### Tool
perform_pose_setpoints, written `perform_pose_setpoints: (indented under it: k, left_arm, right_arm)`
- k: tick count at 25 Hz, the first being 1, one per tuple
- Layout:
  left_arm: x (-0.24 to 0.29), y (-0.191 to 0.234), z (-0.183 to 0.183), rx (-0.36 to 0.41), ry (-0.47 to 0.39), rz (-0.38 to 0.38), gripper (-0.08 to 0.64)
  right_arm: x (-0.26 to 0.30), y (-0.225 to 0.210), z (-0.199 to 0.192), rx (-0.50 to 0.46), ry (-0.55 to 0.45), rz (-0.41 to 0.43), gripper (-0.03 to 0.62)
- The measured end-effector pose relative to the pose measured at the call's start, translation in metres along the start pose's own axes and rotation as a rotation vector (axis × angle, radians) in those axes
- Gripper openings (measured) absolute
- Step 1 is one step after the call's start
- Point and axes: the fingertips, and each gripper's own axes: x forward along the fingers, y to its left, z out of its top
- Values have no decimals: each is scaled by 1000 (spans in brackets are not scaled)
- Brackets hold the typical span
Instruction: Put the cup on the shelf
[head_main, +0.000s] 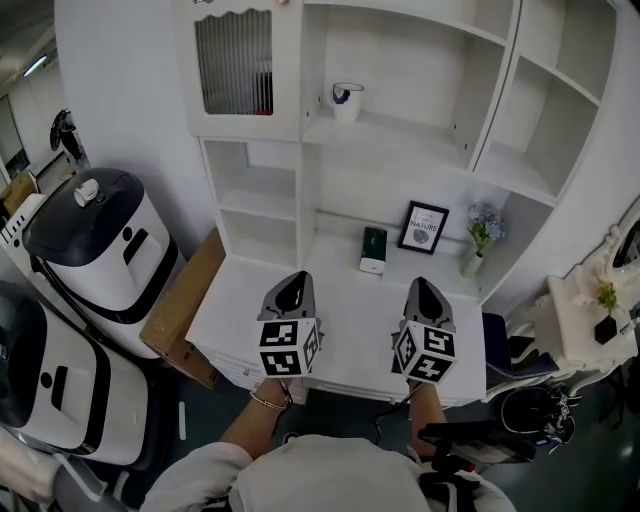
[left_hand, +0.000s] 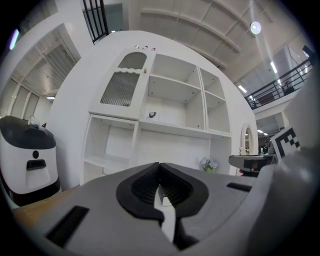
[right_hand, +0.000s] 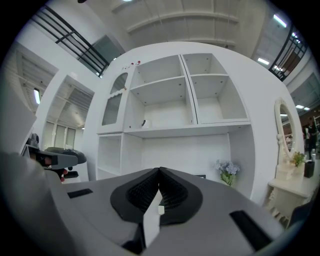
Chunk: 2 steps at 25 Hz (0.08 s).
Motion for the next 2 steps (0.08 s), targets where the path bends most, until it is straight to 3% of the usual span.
perform_pose_setpoints:
  k: [2]
  left_arm:
    - [-1, 4, -1, -4, 1, 7, 8]
  right_arm:
    - [0, 3, -1, 2, 6, 1, 23]
